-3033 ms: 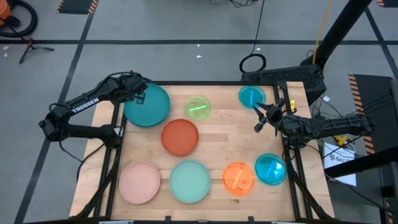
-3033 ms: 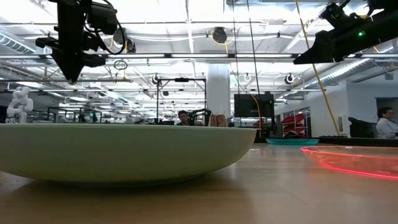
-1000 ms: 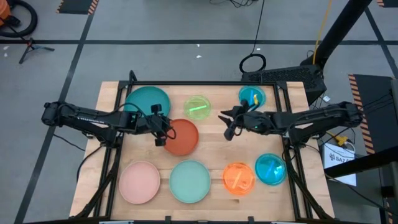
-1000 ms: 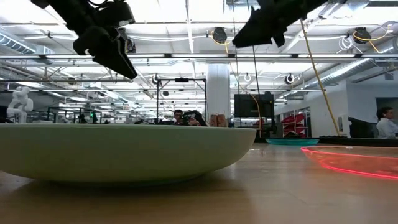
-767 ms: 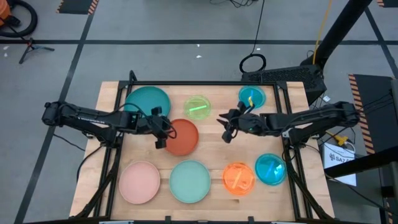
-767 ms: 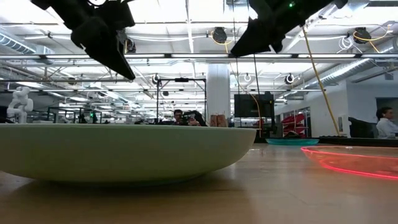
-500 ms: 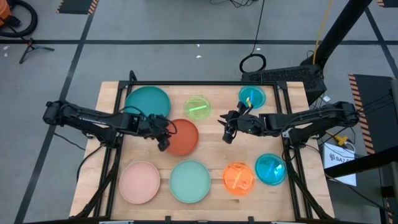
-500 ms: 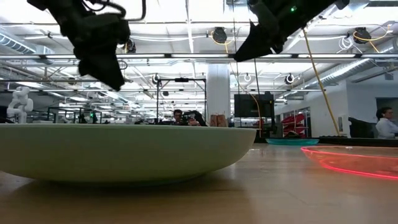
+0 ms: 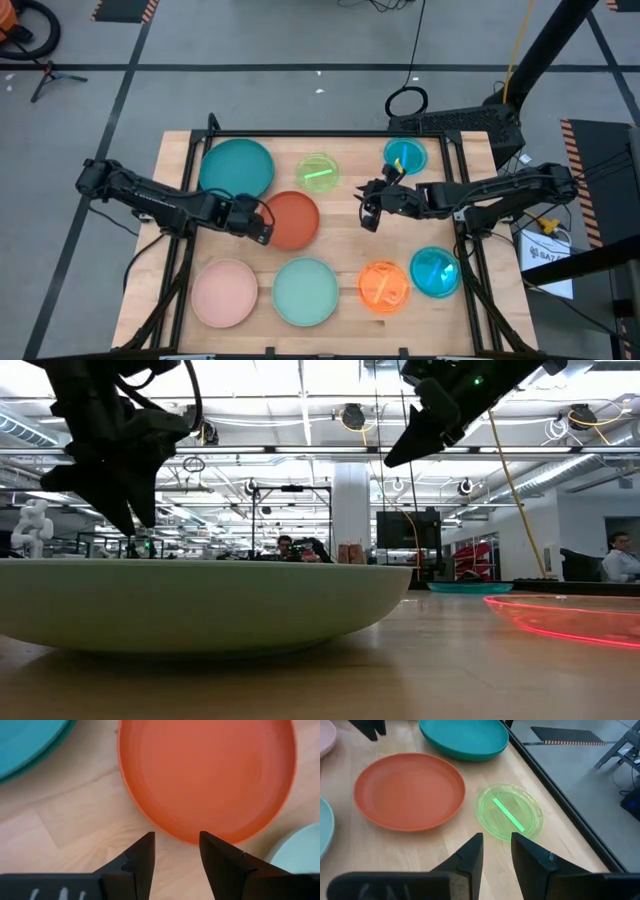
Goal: Stack plastic plates
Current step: Stack the dark orange plate on top of the dark blue plate
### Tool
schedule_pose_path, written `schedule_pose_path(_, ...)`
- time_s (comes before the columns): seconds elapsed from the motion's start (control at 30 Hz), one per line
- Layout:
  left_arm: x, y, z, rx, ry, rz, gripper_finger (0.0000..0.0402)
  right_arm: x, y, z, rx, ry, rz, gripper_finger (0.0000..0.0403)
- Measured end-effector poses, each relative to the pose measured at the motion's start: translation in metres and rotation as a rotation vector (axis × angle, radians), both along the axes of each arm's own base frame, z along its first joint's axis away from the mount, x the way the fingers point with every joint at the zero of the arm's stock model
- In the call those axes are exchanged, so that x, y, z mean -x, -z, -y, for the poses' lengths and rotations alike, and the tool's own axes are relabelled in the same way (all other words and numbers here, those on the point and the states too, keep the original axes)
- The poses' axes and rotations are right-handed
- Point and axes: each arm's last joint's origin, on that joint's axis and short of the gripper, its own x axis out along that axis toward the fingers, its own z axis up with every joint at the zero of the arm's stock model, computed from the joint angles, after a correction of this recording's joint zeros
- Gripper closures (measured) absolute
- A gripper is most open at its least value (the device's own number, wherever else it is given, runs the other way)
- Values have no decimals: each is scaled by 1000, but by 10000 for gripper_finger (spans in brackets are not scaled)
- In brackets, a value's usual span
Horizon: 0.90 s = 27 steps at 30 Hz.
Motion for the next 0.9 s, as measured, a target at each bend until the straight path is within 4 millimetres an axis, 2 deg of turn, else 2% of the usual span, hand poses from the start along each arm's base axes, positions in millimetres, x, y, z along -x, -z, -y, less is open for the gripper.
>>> schedule_pose_path(0.53,0,1,11,75,-280,73,242,10,11,1,8,2,-158,310)
schedule_pose_path(0.67,1,1,12,55,-304,89,242,15,15,1,13,3,-223,310)
schedule_pose_path(0.9,4,2,9,13,-328,66,242,15,16,1,27,4,-233,310)
